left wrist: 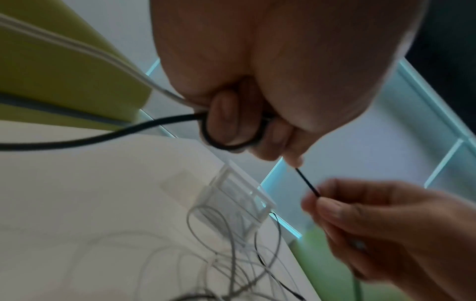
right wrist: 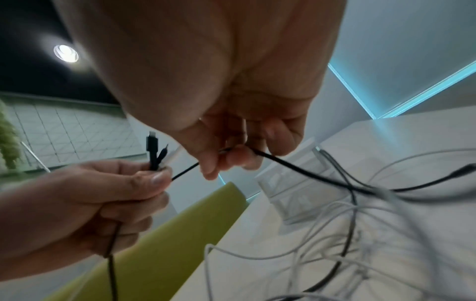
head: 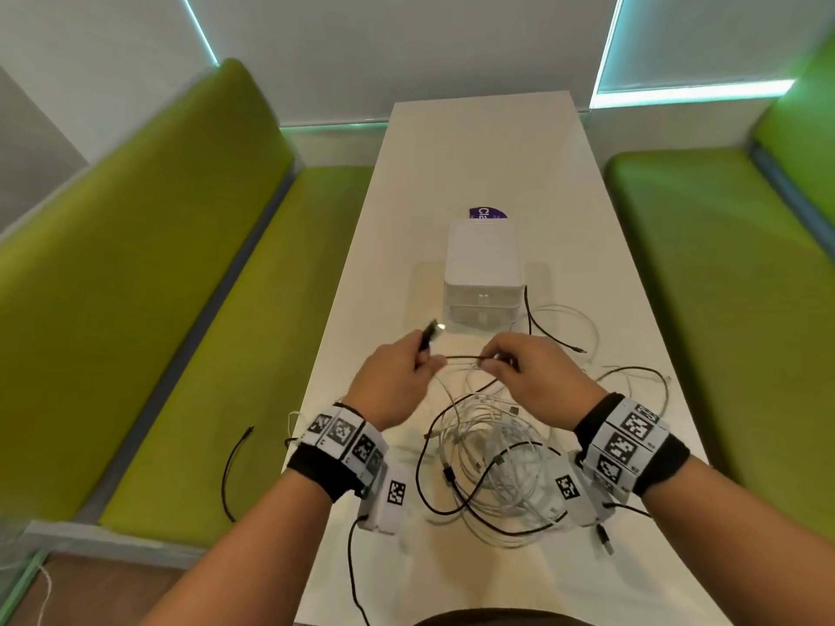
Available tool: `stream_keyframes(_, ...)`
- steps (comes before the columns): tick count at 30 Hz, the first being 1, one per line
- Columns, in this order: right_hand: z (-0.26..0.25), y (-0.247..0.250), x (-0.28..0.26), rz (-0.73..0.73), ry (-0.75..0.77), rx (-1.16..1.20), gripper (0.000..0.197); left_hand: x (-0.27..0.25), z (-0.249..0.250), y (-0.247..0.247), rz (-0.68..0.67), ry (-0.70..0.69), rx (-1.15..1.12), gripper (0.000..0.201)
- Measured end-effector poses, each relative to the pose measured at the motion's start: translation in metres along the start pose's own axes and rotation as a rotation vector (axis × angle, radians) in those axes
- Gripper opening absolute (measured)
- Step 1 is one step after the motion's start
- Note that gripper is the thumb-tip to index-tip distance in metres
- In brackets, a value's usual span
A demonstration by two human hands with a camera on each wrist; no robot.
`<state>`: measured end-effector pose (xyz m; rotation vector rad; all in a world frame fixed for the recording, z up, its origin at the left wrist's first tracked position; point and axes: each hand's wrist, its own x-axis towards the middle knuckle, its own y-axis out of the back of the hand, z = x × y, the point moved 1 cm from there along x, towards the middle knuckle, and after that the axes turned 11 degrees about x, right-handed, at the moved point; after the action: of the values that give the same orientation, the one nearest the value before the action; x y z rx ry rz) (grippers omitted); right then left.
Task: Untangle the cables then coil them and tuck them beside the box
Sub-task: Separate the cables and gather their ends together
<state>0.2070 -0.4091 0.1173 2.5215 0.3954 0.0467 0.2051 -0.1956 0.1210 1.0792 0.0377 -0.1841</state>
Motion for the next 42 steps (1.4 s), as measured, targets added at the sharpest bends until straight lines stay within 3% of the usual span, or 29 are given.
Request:
stream_keyframes(3, 0.008, 0.004, -0.004, -0.085, -0.079, -0.153, 0.024, 0.008, -0.020, 0.008, -0.032, 0.161, 0.235, 0.023)
stream_keyframes(6, 0.002, -0.008, -0.006, -0.158, 0.023, -0.426, 0.042, 0.008, -0.017, 0.003, 0.020, 0.195, 0.454, 0.026)
stream_keyframes(9, -0.002, -0.014, -0.002, -0.211, -0.002, -0.464, 0.061, 0.003, -0.002, 0.001, 0.160, 0.001, 0.404, 0.017)
stream_keyframes(11, 0.000, -0.015, 0.000, -0.226, -0.015, -0.393, 0.064, -0.001, 0.008, -0.003, 0.058, -0.184, 0.346, 0.022)
stream_keyframes(13, -0.002, -0.015, 0.001, -0.155, 0.007, -0.268, 0.058, -0.006, 0.019, -0.009, -0.061, -0.260, 0.303, 0.025)
stream_keyframes(17, -0.010, -0.010, -0.003, 0.124, 0.004, -0.117, 0.012, -0.001, 0.020, -0.013, -0.096, -0.167, 0.078, 0.019)
stream_keyframes(22, -0.010, -0.003, -0.005, 0.149, -0.021, -0.425, 0.048, 0.002, 0.010, -0.003, -0.049, -0.154, 0.029, 0.034)
stream_keyframes(27, 0.000, 0.006, 0.001, 0.041, -0.085, -0.334, 0.016, 0.010, -0.022, 0.014, 0.061, 0.028, 0.026, 0.026)
stream_keyframes(30, 0.008, 0.012, 0.004, 0.055, -0.075, -0.281, 0.016, 0.012, -0.037, 0.018, 0.077, 0.110, 0.180, 0.012)
stream_keyframes(32, 0.004, 0.010, 0.003, 0.041, -0.046, -0.134, 0.020, 0.009, -0.029, 0.017, 0.096, 0.064, 0.269, 0.013)
stream_keyframes(36, -0.009, -0.008, 0.001, 0.008, 0.015, -0.113, 0.019, -0.005, 0.012, 0.003, 0.050, -0.197, 0.155, 0.021)
stream_keyframes(40, -0.014, -0.014, 0.002, 0.165, 0.061, -0.034, 0.012, -0.001, 0.023, -0.013, -0.055, -0.128, -0.049, 0.014)
stream_keyframes(42, -0.012, -0.008, 0.002, 0.241, 0.039, -0.033, 0.016, 0.001, 0.023, -0.014, -0.073, -0.088, -0.078, 0.023)
